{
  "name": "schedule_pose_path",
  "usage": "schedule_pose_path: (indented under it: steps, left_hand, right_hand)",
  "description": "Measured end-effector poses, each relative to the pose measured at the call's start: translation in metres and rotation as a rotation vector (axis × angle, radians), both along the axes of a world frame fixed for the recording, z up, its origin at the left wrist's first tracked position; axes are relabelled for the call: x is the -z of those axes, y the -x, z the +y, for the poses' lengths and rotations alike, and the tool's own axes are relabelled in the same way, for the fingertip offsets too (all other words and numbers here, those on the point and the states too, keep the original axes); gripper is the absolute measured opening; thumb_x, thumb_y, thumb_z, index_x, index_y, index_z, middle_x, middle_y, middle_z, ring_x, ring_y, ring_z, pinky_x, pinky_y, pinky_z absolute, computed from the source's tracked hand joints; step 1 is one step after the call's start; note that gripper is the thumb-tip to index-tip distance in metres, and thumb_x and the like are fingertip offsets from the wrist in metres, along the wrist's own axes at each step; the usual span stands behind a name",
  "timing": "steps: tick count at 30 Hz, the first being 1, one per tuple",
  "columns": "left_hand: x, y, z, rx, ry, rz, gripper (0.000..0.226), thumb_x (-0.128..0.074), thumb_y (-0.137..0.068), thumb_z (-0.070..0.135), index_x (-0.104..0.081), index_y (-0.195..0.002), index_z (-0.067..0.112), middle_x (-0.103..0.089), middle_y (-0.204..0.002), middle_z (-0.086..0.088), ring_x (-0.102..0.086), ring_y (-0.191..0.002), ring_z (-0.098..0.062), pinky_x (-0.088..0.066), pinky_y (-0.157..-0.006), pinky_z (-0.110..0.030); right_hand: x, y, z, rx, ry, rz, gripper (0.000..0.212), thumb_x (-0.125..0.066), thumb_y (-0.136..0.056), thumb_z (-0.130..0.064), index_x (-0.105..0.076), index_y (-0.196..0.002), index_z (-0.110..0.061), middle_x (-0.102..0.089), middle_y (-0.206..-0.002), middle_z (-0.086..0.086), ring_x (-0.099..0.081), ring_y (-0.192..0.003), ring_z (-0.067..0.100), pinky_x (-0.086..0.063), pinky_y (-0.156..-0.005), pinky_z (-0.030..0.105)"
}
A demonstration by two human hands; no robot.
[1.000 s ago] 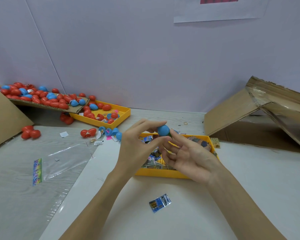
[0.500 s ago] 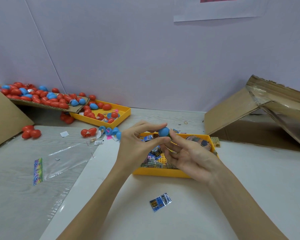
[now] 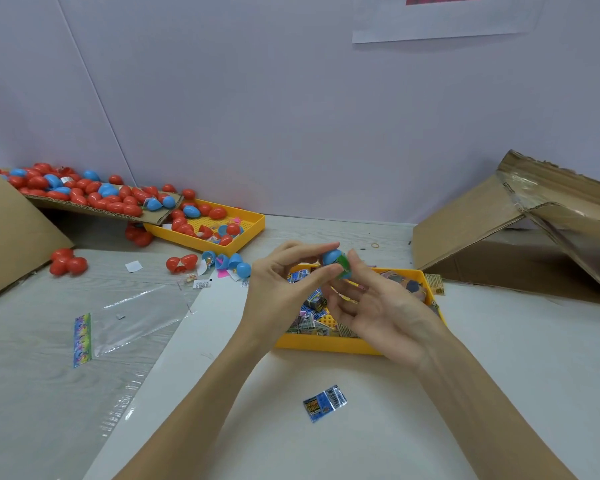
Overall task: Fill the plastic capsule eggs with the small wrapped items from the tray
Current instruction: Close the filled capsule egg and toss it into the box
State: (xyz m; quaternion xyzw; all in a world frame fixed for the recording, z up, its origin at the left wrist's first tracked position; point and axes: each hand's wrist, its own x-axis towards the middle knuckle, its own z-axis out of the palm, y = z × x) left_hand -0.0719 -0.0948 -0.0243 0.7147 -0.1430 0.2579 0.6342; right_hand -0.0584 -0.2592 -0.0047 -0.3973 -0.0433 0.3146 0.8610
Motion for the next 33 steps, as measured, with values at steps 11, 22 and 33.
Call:
schedule_pose_path:
  steps: [11, 22, 33]
  left_hand:
    - [0.001, 0.001, 0.003, 0.138, 0.067, 0.063, 0.042, -0.074, -0.087, 0.011, -0.069, -0.129, 0.008, -0.072, -0.126, -0.002, -0.066, -0.122, -0.022, -0.053, -0.103, -0.040]
    - [0.005, 0.000, 0.001, 0.121, 0.043, 0.015, 0.040, -0.069, -0.090, -0.002, -0.067, -0.129, 0.005, -0.072, -0.125, 0.000, -0.067, -0.121, -0.021, -0.056, -0.099, -0.034]
    - [-0.003, 0.004, -0.004, 0.124, 0.206, 0.123, 0.027, -0.076, -0.089, 0.033, -0.075, -0.113, 0.020, -0.076, -0.112, -0.003, -0.072, -0.109, -0.020, -0.056, -0.086, -0.021]
  right_hand:
    - [0.007, -0.003, -0.001, 0.305, 0.224, -0.395, 0.041, -0.076, -0.085, -0.030, -0.071, -0.119, -0.008, -0.077, -0.113, 0.009, -0.074, -0.107, 0.021, -0.060, -0.087, 0.026]
    - [0.012, -0.001, 0.001, 0.487, 0.409, -0.755, 0.016, -0.069, -0.096, -0.019, -0.071, -0.108, -0.008, -0.077, -0.095, 0.005, -0.076, -0.088, 0.019, -0.061, -0.074, 0.025]
    - [0.021, 0.002, 0.007, 0.718, 0.634, -1.101, 0.029, -0.079, -0.089, -0.021, -0.072, -0.115, -0.016, -0.072, -0.106, -0.006, -0.070, -0.101, 0.008, -0.056, -0.082, 0.016]
